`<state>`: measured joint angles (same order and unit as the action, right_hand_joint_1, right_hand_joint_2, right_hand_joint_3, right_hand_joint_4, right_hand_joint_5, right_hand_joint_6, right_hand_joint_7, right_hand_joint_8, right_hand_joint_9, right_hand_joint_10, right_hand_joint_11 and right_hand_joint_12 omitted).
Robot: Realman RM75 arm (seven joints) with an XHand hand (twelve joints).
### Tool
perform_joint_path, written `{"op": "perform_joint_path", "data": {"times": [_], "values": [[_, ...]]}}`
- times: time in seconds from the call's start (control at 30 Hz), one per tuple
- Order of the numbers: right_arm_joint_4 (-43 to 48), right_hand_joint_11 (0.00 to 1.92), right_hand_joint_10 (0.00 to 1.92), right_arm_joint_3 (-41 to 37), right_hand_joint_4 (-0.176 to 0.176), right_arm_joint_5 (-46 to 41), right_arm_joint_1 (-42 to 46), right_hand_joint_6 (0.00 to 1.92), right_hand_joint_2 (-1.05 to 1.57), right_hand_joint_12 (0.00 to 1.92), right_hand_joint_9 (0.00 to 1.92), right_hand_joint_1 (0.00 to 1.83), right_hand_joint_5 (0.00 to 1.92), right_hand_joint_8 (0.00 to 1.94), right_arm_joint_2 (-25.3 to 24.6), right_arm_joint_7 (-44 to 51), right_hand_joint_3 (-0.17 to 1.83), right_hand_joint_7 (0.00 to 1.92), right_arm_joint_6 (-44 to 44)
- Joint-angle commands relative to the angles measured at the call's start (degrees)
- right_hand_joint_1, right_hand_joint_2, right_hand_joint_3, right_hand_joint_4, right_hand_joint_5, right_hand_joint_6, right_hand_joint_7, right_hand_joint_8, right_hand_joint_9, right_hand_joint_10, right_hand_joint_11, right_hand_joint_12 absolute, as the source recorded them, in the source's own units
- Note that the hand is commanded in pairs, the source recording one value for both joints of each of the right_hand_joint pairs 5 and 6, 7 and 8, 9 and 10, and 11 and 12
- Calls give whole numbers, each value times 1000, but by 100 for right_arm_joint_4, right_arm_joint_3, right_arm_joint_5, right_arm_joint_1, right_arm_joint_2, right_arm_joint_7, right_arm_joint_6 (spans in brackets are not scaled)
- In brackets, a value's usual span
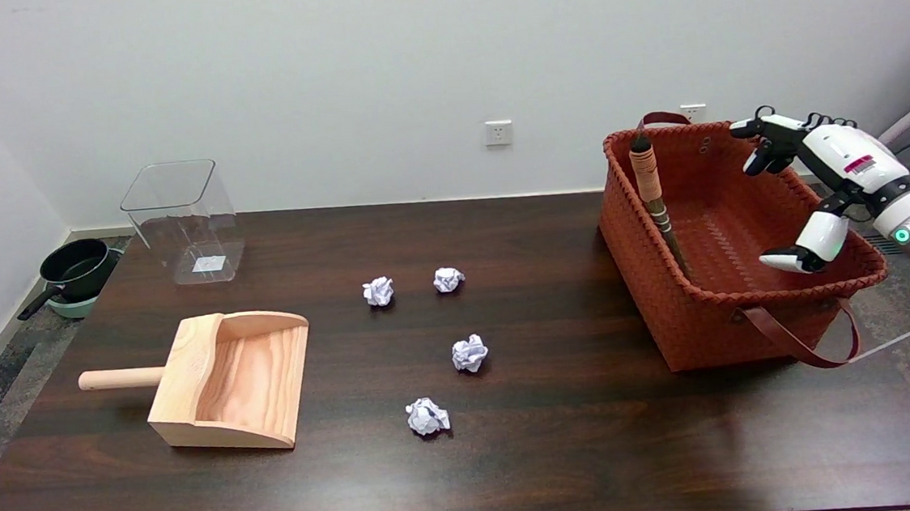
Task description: Pick up the broom in the basket.
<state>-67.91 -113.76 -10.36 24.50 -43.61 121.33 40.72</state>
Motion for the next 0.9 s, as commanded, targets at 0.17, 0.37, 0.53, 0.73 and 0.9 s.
{"op": "perform_joint_path", "data": {"times": [0.17,0.37,0.53,0.73,0.9], "values": [[-525,710,617,468,0,-1136,-350,178,-472,710,617,1248,178,778,-146,17,1230,778,-139],[-633,714,576,932,0,-2113,-640,154,-537,714,576,1255,154,741,-100,-23,1284,741,-256],[-819,710,548,1268,0,-3479,-721,152,-584,710,548,1259,152,667,-71,9,1298,667,-281],[-1012,625,527,1692,0,-4591,-750,136,-571,625,527,1248,136,629,-52,-186,1279,629,-395],[-812,581,518,2259,0,-4912,-1001,160,-586,581,518,1244,160,589,42,-883,1288,589,-453]]}}
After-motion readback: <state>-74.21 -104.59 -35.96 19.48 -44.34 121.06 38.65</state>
